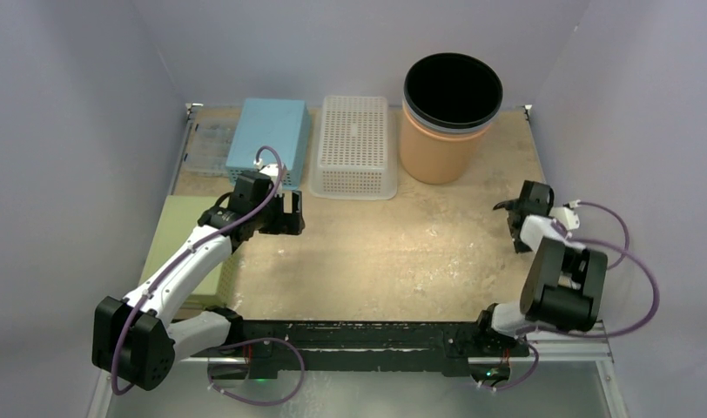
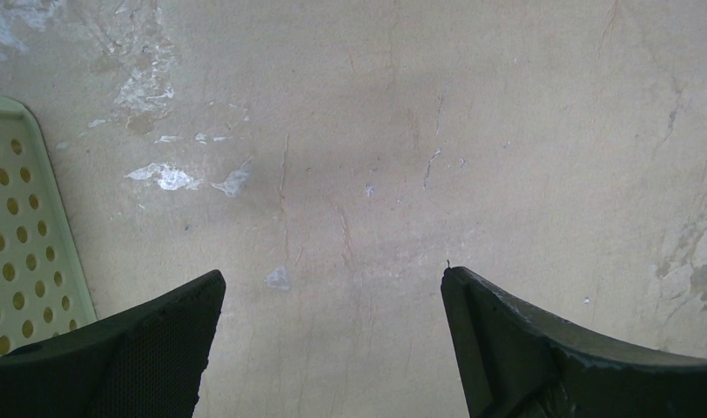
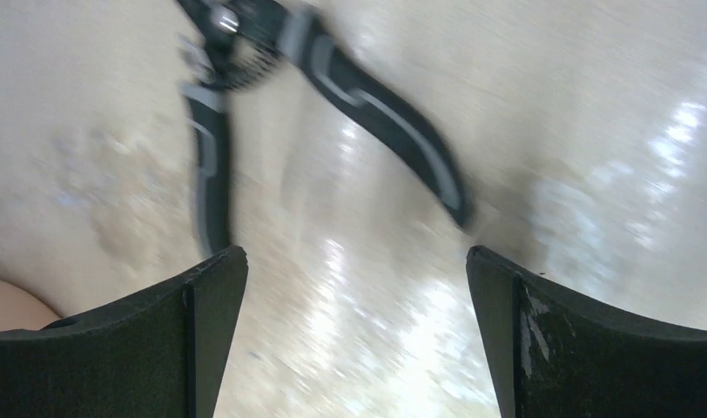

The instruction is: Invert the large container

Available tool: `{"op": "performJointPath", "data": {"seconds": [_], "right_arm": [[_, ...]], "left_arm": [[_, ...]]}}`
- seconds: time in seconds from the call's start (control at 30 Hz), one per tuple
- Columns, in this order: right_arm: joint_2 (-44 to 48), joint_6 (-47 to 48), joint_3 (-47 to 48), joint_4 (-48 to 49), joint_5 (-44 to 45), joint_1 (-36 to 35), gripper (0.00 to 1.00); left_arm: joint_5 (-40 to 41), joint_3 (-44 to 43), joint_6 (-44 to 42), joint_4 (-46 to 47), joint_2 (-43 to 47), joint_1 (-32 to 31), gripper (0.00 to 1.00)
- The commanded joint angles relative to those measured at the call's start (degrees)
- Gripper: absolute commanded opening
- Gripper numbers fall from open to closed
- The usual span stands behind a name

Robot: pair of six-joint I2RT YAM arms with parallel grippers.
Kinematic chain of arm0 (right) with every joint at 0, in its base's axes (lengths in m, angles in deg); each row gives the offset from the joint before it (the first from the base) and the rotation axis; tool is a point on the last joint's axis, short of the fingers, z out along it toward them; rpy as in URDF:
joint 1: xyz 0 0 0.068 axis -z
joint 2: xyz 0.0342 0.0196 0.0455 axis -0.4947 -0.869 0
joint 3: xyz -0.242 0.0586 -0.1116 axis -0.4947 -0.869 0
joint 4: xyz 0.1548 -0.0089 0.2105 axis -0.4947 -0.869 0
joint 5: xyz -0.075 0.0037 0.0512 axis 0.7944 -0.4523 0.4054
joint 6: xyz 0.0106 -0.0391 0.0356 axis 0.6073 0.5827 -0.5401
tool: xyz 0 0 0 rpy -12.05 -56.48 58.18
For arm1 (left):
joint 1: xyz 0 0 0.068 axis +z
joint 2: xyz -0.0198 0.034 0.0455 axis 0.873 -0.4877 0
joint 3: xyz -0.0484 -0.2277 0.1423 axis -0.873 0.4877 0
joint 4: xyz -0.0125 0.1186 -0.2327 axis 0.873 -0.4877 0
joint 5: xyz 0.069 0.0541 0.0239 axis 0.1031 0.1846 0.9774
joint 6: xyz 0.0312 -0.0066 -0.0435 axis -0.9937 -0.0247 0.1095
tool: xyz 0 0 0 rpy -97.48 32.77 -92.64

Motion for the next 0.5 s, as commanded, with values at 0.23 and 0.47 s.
{"op": "performJointPath", "data": {"seconds": [0.23, 0.47], "right_arm": [[13.1, 11.0, -0.9, 5.9, 0.0, -0.2, 0.98], [-10.0, 14.1, 16.1, 10.0, -0.6, -0.1, 0.98]], "left_arm": [[-2.6, 0.2, -1.4, 2.5, 2.3, 0.2, 0.94], [-2.6, 0.2, -1.4, 2.5, 1.8, 0.2, 0.94]]}}
